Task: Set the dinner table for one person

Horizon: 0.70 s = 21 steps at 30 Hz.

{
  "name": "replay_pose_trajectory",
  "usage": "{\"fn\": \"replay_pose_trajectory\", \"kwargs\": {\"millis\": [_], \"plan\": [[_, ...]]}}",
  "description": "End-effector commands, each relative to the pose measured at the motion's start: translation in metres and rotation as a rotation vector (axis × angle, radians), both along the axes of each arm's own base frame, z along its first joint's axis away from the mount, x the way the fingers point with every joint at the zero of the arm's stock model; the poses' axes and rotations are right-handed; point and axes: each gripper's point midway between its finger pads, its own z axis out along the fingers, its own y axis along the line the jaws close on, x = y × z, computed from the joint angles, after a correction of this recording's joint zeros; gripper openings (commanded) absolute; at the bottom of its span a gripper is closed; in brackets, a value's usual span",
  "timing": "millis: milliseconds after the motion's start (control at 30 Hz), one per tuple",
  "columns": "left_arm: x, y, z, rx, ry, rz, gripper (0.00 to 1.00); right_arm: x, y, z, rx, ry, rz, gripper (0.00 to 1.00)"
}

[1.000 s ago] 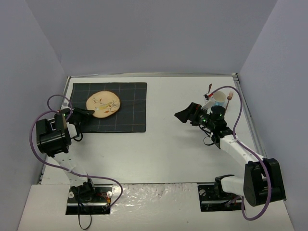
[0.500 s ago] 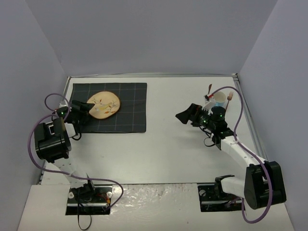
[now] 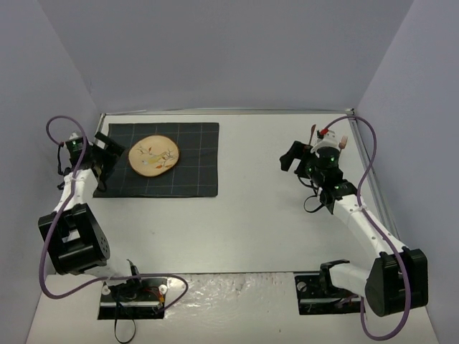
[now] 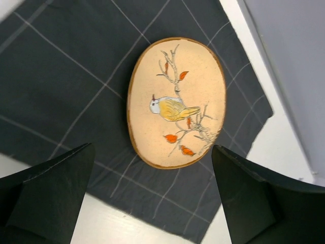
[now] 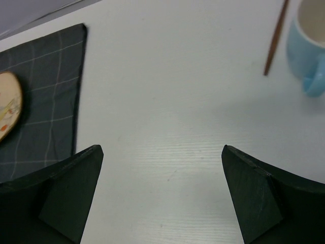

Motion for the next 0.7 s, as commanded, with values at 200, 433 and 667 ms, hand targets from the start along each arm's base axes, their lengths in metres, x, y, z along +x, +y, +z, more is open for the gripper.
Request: {"fn": "replay_pose_trajectory", "kwargs": {"millis": [200,433,667], "plan": [[-0.046,-0.055,0.029,0.436,0.134,-0.363,0.97,0.017,-0.080,0.003,-0.242,0.067,-0.362,1.00],[-0.052,-0.084,0.032,0.444,0.108,-0.459,0.97,0.049,-0.095,-0.015,-0.254,0.140,-0.413,0.93],[-0.054,-0.091,0.039,0.421,0.069,-0.463,0.97,0.066,-0.121,-0.035,-0.250,0.145,-0.416,0.84]]}}
